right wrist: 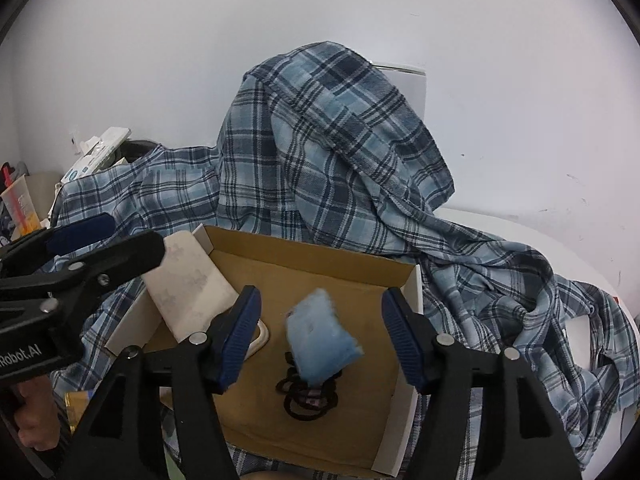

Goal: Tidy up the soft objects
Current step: 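Open the left tool to drop the cable while the right tool releases the wipes into the box, then withdraw both open tools up from the box, then grasp the gold tea packet with the left tool while the right tool grasps the tan coaster, then lift the tea packet and coaster and carry both over the box, then open the left tool over the box while the right tool releases the coaster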

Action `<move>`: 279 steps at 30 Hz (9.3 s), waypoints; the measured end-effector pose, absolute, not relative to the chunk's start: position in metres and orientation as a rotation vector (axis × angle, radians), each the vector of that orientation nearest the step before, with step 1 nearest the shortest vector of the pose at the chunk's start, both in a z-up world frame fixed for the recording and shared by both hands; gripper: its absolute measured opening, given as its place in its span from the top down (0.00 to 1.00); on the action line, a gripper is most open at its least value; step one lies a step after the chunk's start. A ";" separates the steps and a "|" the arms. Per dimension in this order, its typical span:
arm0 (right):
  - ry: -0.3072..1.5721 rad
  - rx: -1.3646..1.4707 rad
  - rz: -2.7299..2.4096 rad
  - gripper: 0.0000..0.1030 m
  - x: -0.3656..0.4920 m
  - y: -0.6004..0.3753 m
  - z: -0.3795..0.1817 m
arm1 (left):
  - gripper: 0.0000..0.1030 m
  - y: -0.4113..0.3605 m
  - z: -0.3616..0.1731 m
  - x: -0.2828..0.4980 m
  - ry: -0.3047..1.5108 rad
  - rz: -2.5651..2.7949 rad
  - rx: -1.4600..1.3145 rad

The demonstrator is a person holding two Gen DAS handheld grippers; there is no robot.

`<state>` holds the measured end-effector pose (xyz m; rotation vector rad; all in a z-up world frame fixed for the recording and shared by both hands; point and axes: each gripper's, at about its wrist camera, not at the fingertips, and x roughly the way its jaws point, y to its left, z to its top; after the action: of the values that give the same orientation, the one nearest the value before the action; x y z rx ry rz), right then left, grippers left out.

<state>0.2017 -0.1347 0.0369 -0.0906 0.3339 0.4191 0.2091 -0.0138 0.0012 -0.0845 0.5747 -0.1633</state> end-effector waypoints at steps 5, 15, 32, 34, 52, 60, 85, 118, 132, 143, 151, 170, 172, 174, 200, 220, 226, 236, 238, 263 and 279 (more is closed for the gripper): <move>0.331 -0.073 0.412 0.40 0.202 -0.140 0.039 | 0.24 -0.011 0.005 0.207 0.564 -0.154 -0.086; 0.247 -0.047 0.408 0.40 0.178 -0.155 0.064 | 0.23 -0.007 0.041 0.183 0.461 -0.148 -0.066; -0.031 0.000 0.365 0.00 0.057 -0.188 0.092 | 0.00 -0.001 0.079 0.068 0.212 -0.111 -0.026; -0.032 0.008 0.365 0.00 0.048 -0.191 0.086 | 0.00 -0.004 0.074 0.058 0.211 -0.112 0.001; 0.112 -0.001 0.329 0.00 0.059 -0.201 -0.009 | 0.00 0.008 0.005 0.032 0.320 -0.110 -0.051; 0.145 0.002 0.326 0.00 0.067 -0.203 -0.018 | 0.00 0.003 -0.010 0.042 0.356 -0.104 -0.026; 0.228 -0.018 0.380 0.00 0.082 -0.195 -0.025 | 0.19 0.013 -0.030 0.095 0.656 -0.311 0.103; 0.261 -0.045 0.403 0.00 0.086 -0.188 -0.031 | 0.48 -0.007 -0.022 0.066 0.583 -0.288 0.004; 0.312 -0.071 0.460 0.00 0.087 -0.178 -0.035 | 0.47 -0.011 -0.028 0.061 0.506 -0.250 0.003; 0.518 -0.212 0.435 0.00 0.108 -0.148 -0.051 | 0.47 -0.008 -0.029 0.062 0.508 -0.219 -0.012; 0.620 -0.194 0.436 0.09 0.132 -0.149 -0.062 | 0.47 -0.006 -0.030 0.062 0.512 -0.213 -0.021; 0.448 -0.127 0.450 0.24 0.108 -0.164 -0.049 | 0.47 -0.003 -0.028 0.055 0.473 -0.210 -0.029; 0.390 -0.100 0.439 0.24 0.098 -0.172 -0.045 | 0.47 -0.003 -0.027 0.053 0.463 -0.209 -0.025; 0.336 -0.071 0.434 0.24 0.090 -0.179 -0.039 | 0.47 -0.003 -0.026 0.053 0.456 -0.205 -0.023; 0.008 -0.051 0.397 0.23 0.042 -0.182 0.057 | 0.47 -0.017 0.053 0.052 0.283 -0.112 -0.015; -0.005 0.023 0.343 0.23 0.144 -0.169 0.099 | 0.47 -0.029 0.070 0.162 0.222 -0.123 0.005; 0.069 0.005 0.351 0.23 0.165 -0.167 0.079 | 0.47 -0.025 0.030 0.194 0.377 -0.131 -0.010; 0.239 -0.087 0.373 0.23 0.204 -0.142 0.034 | 0.47 -0.022 -0.013 0.227 0.548 -0.102 -0.004; 0.266 -0.099 0.382 0.23 0.210 -0.139 0.027 | 0.46 -0.022 -0.018 0.230 0.568 -0.101 0.003; 0.351 -0.102 0.411 0.19 0.222 -0.133 0.011 | 0.29 -0.020 -0.019 0.230 0.583 -0.111 -0.037; 0.262 -0.063 0.403 0.19 0.195 -0.149 0.046 | 0.29 -0.023 0.033 0.185 0.408 -0.120 -0.001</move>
<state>0.1952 -0.1486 0.0455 -0.0634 0.2620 0.4034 0.1853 -0.0233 0.0332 -0.0006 0.4078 -0.1204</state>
